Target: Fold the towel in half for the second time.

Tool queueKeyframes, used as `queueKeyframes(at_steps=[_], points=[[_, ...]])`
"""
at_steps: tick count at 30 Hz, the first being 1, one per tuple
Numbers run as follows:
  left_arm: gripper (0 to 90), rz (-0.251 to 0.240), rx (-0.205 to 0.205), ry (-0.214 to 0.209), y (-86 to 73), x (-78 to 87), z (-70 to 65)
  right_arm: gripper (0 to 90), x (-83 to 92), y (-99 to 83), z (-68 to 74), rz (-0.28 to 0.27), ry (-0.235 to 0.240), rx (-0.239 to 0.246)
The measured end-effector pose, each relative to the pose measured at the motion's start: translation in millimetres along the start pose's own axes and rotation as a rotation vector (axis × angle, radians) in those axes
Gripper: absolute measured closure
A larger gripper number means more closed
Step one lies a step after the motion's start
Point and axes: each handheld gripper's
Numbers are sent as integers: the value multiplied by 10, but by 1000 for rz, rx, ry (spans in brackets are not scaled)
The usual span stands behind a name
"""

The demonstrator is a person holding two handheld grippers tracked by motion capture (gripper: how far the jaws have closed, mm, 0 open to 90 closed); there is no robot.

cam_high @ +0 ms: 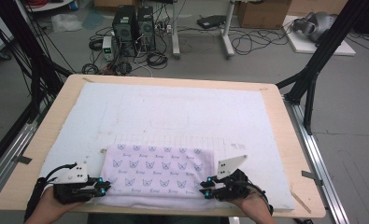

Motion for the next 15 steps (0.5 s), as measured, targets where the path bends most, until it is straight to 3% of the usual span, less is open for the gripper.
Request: queueKeyframes(at_steps=[2, 5, 8, 12, 15], points=[[673, 21, -1, -2, -30, -41, -13, 579, -18, -17, 48, -3, -1, 7], [673, 25, -13, 4, -42, -105, -17, 544, -59, -66, 40, 13, -12, 5], [779, 26, -15, 18, -28, -102, -1, 608, -86, -86, 35, 47, -34, 24], [857, 27, -31, 30, -10, -84, -22, 838, -72, -81, 28, 65, -34, 44], [863, 0, -34, 41, 38, 1, -29, 852, -23, -41, 18, 46, -25, 43]])
Point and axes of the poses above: each handheld gripper's, and its own axes: x roughly backward along the jaws, y roughly out of its top, z roughly to its left, and after that the axes turned 10 degrees about -z, right-handed
